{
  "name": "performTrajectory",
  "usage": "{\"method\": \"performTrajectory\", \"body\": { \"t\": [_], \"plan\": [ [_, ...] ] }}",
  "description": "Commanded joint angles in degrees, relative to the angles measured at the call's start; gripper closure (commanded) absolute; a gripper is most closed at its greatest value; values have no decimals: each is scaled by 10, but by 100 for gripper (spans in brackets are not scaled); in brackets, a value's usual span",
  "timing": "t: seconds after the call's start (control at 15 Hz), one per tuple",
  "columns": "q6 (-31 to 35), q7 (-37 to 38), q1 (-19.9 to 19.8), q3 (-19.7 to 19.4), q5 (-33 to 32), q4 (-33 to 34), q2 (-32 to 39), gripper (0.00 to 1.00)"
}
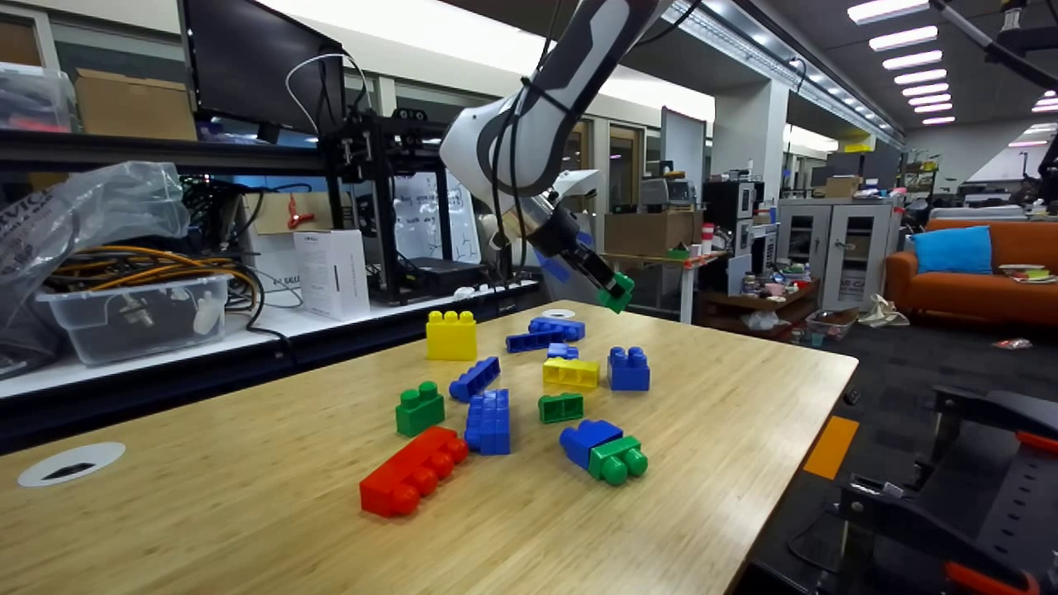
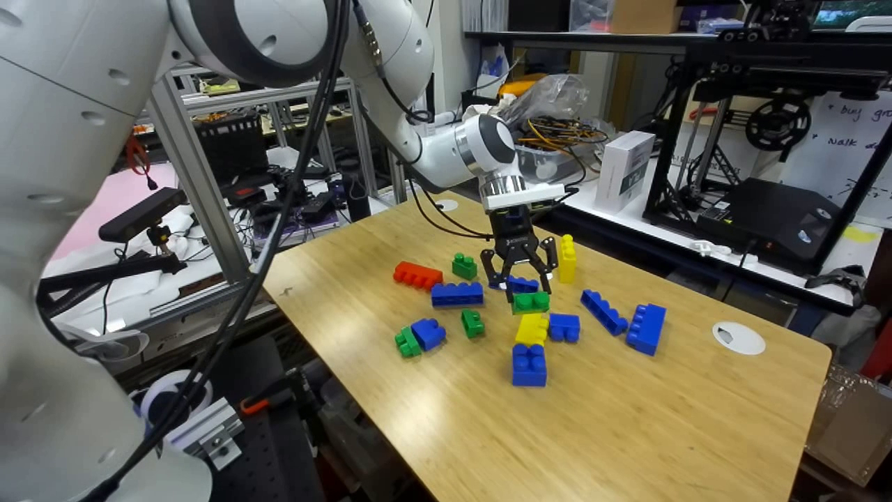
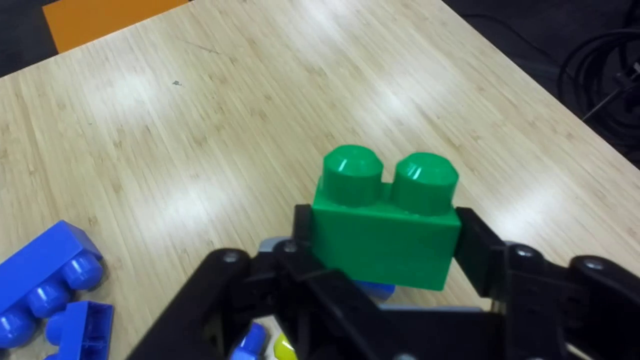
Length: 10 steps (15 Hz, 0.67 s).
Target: Place the square blue block upright, put one of the green blocks on top of the square blue block
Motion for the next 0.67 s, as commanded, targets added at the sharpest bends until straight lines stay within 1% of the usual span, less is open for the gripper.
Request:
{"method": "performTrajectory", "body": {
  "t": [0.0, 0.6],
  "plan": [
    [-60, -25, -5, 6, 27, 89, 58, 55],
    [-173, -24, 5, -6, 60, 249, 183, 55]
  ]
}}
